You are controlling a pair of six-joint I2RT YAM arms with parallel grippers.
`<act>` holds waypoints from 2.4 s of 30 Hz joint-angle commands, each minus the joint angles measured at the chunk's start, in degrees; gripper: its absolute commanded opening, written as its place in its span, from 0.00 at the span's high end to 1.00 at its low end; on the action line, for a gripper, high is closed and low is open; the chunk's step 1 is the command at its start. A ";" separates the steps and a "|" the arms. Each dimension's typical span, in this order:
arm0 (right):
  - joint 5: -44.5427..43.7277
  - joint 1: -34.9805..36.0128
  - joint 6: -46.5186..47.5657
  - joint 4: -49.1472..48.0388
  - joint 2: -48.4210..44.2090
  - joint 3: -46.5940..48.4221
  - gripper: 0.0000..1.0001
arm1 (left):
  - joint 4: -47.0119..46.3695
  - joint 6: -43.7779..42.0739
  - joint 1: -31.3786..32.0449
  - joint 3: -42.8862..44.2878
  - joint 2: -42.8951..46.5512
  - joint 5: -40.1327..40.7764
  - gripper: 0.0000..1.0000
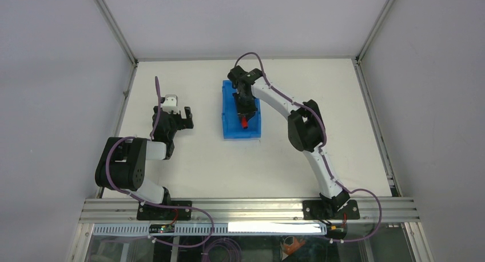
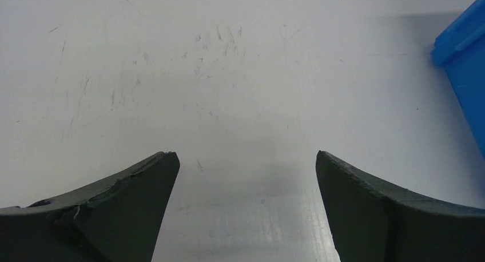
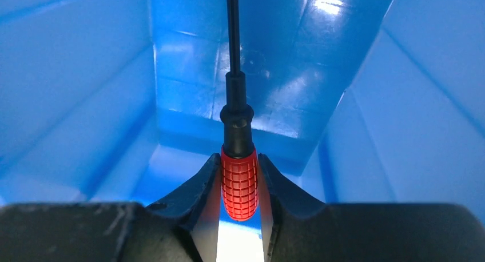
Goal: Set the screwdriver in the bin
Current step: Place the screwdriver in the bin, then reset both arms
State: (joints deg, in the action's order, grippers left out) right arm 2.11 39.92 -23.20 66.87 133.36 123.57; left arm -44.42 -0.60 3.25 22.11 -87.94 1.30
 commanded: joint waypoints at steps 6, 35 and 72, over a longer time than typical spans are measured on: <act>-6.10 1.77 0.60 -4.17 2.83 1.81 1.00 | -1.50 0.45 -0.72 -0.14 1.65 -1.21 0.01; -7.09 2.30 -0.77 -4.48 1.88 3.47 0.56 | -1.52 0.44 -0.76 -0.18 1.63 -1.21 0.01; -29.23 -6.88 16.66 -11.91 -37.54 -4.21 0.01 | -1.54 0.44 -0.71 -0.14 1.64 -1.21 0.01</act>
State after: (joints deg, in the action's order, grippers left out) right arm -20.88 35.64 -11.44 62.41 104.95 127.13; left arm -44.42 -0.60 3.25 22.09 -87.94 1.30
